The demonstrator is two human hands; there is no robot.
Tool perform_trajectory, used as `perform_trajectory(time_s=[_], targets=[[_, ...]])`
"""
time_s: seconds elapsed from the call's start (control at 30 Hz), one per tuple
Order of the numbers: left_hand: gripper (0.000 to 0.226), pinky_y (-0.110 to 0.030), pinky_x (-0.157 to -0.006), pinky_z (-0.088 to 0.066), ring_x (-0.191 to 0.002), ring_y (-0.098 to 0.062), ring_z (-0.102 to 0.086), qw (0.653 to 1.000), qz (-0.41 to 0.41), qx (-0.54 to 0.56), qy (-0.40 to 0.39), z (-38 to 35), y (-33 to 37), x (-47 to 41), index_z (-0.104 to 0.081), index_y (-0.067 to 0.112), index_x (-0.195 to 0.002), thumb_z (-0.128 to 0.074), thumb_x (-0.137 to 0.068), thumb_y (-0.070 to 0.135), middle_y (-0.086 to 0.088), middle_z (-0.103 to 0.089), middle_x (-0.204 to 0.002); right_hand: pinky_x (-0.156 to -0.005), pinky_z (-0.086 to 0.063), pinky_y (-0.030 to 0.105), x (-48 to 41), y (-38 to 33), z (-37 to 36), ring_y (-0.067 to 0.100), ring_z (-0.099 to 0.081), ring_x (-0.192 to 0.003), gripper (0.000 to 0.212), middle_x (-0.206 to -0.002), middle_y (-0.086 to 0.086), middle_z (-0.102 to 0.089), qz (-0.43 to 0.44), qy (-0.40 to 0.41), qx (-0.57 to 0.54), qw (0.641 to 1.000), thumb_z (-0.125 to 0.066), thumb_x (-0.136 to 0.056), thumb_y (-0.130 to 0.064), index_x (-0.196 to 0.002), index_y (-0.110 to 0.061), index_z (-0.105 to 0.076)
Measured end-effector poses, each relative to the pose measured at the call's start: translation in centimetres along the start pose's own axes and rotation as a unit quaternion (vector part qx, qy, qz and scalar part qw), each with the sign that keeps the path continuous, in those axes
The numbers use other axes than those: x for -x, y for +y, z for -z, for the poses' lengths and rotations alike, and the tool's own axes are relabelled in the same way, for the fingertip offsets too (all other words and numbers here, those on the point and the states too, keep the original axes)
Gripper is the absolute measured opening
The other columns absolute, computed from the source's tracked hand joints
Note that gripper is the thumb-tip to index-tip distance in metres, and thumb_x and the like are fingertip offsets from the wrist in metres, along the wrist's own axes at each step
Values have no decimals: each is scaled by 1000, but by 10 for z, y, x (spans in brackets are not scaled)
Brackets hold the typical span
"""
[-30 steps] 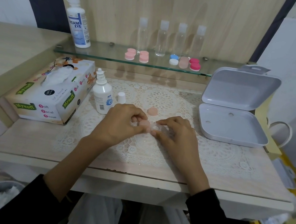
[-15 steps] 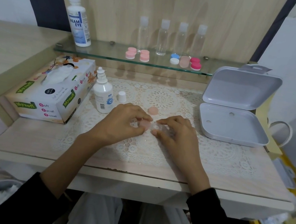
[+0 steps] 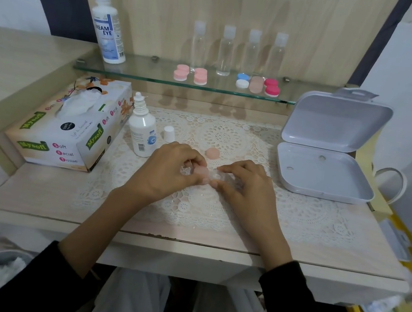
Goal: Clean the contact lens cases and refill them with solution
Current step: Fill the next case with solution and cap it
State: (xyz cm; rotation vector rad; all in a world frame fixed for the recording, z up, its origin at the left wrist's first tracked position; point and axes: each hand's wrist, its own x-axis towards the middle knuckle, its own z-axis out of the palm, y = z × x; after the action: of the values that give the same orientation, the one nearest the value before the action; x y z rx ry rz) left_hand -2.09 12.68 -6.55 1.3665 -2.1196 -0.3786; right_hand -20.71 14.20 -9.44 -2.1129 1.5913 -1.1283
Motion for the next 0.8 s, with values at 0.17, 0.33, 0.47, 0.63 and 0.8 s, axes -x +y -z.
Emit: perform_trajectory(time_s=[0.17, 0.33, 0.47, 0.63, 0.8], targets=[[28, -39, -83, -47, -88, -13, -56, 1000, -15, -5, -17, 0, 1, -2, -72, 19, -102, -78, -76, 27, 5, -66, -91, -90, -41, 39, 1, 0, 0, 12, -48, -102, 27, -104, -8, -60, -3, 0, -3, 1000, -72, -82, -38, -106, -27, -72], [28, -36, -88, -44, -96, -15, -54, 999, -29, -6, -29, -1, 1, -1, -70, 20, -107, -75, -79, 16, 4, -67, -100, -92, -40, 39, 0, -1, 1, 12, -48, -104, 27, -105, -8, -59, -9, -3, 0, 1000, -72, -83, -37, -107, -26, -72], [31, -28, -90, -40, -100, -13, -52, 998, -41, 4, -46, 0, 2, -1, -69, 20, -109, -71, -81, 7, 6, -66, -107, -92, -40, 39, 1, -2, 1, 12, -48, -103, 26, -105, -8, -59, -9, -2, 2, 1000, -72, -83, -37, -107, -27, -72], [24, -28, -87, -43, -97, -10, -54, 999, -32, -1, -32, -1, 1, -1, -70, 23, -106, -71, -82, 23, 9, -66, -101, -92, -39, 38, 1, -2, 1, 12, -47, -104, 27, -105, -9, -59, -8, -3, 5, 1000, -72, -83, -38, -107, -27, -72], [29, -29, -79, -48, -86, -5, -57, 1000, -1, 8, 14, -2, 3, 0, -70, 21, -96, -79, -73, 37, 9, -65, -90, -91, -40, 37, 1, -1, 0, 11, -48, -104, 28, -105, -8, -59, -8, 2, 3, 1000, -72, -83, -40, -107, -26, -72]])
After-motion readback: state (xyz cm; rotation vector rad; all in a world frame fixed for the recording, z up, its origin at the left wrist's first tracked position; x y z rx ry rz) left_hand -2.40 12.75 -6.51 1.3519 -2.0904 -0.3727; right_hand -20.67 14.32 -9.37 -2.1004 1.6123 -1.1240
